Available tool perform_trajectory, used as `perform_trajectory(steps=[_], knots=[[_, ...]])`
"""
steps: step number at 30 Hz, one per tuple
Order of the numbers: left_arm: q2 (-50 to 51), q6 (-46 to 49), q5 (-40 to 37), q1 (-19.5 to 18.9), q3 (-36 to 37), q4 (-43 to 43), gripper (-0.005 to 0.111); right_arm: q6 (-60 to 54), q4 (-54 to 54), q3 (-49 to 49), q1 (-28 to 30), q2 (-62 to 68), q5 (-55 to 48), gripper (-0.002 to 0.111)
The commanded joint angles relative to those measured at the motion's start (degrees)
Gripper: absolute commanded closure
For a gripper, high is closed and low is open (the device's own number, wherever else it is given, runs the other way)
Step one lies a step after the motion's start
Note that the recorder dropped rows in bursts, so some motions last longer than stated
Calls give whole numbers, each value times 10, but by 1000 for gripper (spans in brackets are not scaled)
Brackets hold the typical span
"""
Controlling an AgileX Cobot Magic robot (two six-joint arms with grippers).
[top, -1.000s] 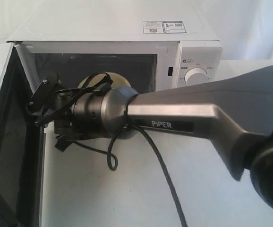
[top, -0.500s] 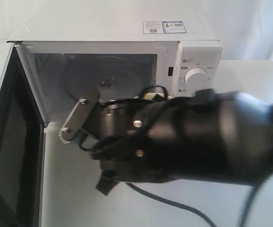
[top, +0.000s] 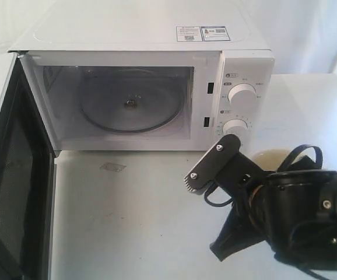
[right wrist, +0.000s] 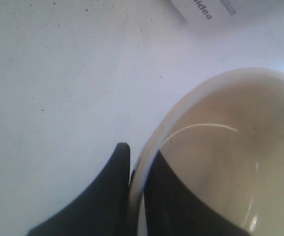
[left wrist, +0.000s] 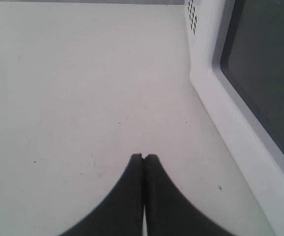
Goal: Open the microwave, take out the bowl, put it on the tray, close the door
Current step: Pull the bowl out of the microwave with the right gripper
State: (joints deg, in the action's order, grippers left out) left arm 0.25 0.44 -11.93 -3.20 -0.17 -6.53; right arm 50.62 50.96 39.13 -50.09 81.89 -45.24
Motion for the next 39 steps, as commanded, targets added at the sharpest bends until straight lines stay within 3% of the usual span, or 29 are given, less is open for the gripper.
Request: perform_trajectory(steps=[1, 5, 8, 12, 25, 29, 34, 39], knots=[[-3, -4, 0, -1, 2, -7, 107, 25, 27, -15, 106, 28, 111, 108], [-3, -4, 0, -1, 2, -7, 107, 8, 19, -3, 189, 65, 211, 108], [-3, -4, 0, -1, 2, -7, 107, -44, 0, 8, 216, 89, 253, 108], [-3, -4, 0, -1, 2, -7, 107, -86, 0, 30, 216, 119, 248, 108], [-3, -4, 0, -1, 2, -7, 107, -72, 7, 45, 216, 173, 175, 108], [-3, -4, 0, -1, 2, -7, 107, -68, 26, 45, 216, 171, 192, 97], [-3, -4, 0, -1, 2, -7, 107, -68, 31, 46, 216, 171, 235, 75], [-3, -4, 0, -1, 2, -7, 107, -68, 5, 62, 215, 155, 209, 73]])
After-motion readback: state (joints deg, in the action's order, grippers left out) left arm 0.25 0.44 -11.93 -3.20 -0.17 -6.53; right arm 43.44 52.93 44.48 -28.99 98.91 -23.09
